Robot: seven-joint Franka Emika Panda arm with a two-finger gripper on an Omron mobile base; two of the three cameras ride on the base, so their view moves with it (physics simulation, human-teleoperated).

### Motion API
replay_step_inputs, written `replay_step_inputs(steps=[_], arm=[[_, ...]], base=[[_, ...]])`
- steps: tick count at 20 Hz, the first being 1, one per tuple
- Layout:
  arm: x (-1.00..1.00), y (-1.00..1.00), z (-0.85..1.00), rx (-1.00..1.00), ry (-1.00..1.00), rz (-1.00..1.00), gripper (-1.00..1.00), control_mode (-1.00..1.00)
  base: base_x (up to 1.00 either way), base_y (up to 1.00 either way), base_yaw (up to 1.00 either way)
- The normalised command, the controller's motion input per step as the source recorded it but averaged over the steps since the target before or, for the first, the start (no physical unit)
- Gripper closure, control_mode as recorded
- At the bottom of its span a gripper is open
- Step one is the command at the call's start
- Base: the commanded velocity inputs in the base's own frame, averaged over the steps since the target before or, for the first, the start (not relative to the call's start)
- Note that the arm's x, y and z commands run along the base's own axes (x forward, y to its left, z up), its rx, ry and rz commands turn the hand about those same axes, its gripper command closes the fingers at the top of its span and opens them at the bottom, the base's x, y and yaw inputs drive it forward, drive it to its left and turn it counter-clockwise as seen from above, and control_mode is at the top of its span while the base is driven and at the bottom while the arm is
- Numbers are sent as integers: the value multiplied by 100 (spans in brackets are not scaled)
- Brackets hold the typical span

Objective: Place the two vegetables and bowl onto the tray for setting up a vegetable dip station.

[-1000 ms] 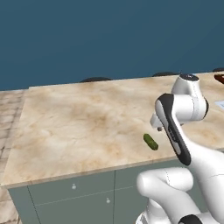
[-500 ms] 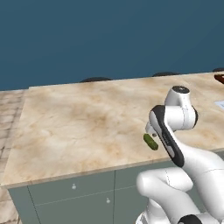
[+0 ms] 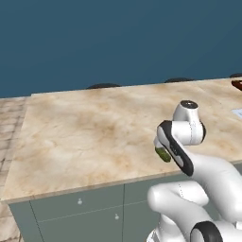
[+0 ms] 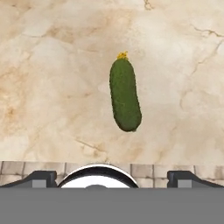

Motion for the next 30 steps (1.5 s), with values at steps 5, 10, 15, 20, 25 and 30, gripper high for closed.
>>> replay_step_inputs(steps=[5,10,15,20,25,30], arm=[[32,-11,-31,0,0,0,-100,-100],[34,-4,-31,0,0,0,-100,-100],[32,0,-29,0,0,0,-100,-100],[27,0,-28,0,0,0,-100,-100],[26,-1,-31,0,0,0,-100,-100],[18,-2,-31,0,0,0,-100,-100]], base=[[0,0,0],[0,0,0],[0,0,0],[0,0,0],[0,0,0],[0,0,0]])
